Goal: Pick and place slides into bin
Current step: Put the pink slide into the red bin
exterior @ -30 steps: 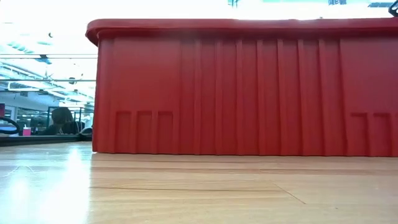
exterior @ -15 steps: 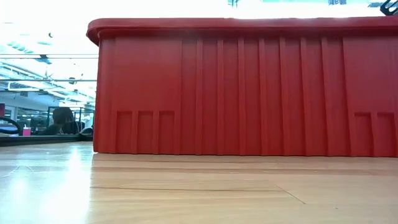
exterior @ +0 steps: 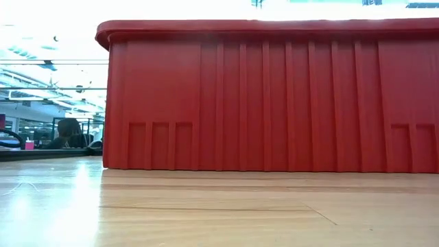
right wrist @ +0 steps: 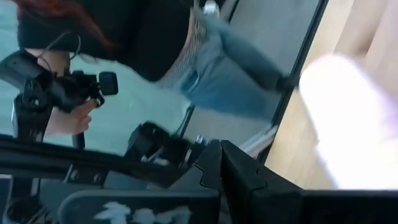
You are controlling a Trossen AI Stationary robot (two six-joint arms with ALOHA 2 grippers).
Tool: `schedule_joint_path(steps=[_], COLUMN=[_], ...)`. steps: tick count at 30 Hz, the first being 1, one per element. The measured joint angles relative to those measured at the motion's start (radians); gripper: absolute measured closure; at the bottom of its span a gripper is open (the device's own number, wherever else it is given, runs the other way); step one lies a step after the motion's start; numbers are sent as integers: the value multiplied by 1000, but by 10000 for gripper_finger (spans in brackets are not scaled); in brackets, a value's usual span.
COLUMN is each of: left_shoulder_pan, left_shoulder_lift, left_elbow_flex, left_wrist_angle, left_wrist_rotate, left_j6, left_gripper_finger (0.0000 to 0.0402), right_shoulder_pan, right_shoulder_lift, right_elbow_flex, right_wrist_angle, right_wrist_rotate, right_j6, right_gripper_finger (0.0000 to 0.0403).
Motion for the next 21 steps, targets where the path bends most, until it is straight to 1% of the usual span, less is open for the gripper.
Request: schedule_joint_path(steps=[5,11,14,21], left_shoulder_pan=[0,0,0,1], left_shoulder_lift=[0,0,0,0], left_elbow_flex=[0,0,0,0], left_wrist_angle=[-28,-48,-54,-59], left_wrist_rotate=[0,0,0,0], left_j6=[0,0,0,1], left_gripper_finger=[279,279,279,279], right_shoulder_pan=[104,205,246,311], right_shoulder_lift=[50,145,195,295], right_elbow_flex=[0,0,0,0], right_wrist_angle=[-4,-5,-23,-95], right_wrist_rotate=[5,13,61,228], right_j6=[120,228,255,247], right_gripper_finger=[403,403,403,403])
